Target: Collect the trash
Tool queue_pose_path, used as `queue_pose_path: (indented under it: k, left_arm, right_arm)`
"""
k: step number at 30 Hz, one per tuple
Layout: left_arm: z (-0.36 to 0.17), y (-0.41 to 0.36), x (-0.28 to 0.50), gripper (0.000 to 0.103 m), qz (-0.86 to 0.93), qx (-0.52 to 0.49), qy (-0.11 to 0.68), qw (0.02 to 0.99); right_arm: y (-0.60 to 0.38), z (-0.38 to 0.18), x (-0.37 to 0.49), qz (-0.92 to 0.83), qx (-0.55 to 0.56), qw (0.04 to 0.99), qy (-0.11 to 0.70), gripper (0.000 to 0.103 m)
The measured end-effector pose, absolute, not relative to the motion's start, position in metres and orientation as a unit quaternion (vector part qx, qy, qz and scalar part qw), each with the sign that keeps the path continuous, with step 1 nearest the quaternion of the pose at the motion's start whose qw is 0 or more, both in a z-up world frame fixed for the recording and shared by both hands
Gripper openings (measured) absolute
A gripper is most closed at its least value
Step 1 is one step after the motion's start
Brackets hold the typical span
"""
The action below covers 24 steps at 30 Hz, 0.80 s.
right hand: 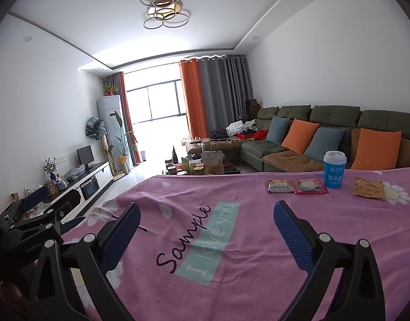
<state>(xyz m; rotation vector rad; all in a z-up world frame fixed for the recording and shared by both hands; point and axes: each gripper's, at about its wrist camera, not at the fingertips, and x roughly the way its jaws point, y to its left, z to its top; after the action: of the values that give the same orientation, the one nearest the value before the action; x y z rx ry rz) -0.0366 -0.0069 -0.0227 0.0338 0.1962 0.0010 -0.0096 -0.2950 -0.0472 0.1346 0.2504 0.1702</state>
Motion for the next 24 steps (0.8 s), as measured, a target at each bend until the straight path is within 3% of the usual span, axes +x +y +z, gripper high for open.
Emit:
queue_pose_path:
  k: [24]
  left_arm:
    - [-0.028, -0.0015, -0.0336, 0.097, 0.004, 0.017, 0.102, 0.995]
  right_arm:
    - [-0.2965, -0.0499, -0.0106, 0.081, 0.068, 0.987, 0.124, 0.096]
